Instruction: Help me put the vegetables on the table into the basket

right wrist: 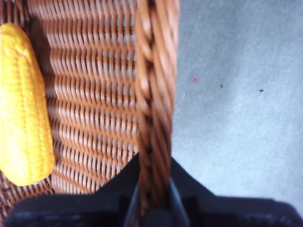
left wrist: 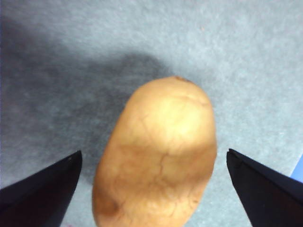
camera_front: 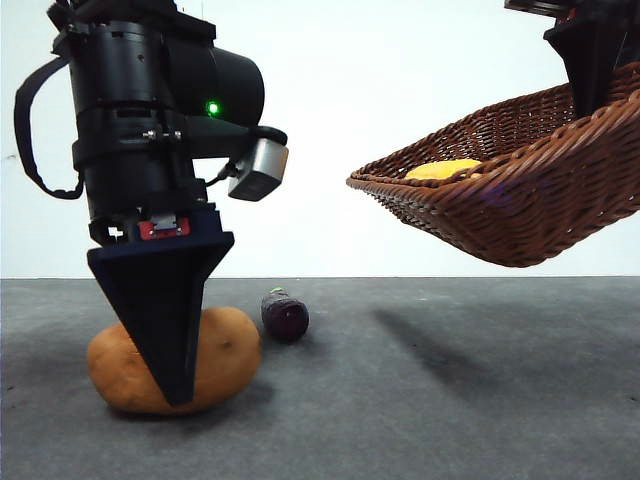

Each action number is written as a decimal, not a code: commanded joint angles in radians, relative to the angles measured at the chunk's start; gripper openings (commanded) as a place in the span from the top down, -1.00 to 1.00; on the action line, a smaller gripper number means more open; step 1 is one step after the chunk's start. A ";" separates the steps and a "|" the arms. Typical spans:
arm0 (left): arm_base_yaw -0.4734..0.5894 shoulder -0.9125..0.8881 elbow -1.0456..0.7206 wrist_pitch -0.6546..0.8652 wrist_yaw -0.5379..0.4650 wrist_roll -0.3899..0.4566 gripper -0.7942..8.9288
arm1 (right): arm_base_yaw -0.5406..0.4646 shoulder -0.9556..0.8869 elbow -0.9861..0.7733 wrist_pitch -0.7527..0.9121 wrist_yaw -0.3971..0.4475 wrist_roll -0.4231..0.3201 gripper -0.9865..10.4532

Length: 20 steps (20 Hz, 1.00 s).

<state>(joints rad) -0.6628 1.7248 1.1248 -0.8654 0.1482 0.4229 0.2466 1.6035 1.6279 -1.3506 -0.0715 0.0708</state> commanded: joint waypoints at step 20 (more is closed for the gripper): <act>-0.060 -0.411 -0.003 0.237 0.526 -0.298 0.85 | 0.008 0.000 -0.006 0.000 -0.019 0.010 0.85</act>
<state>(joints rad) -0.7204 1.3064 1.1248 -0.6373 0.6689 0.1570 0.2504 1.6035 1.6283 -1.3506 -0.0780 0.0723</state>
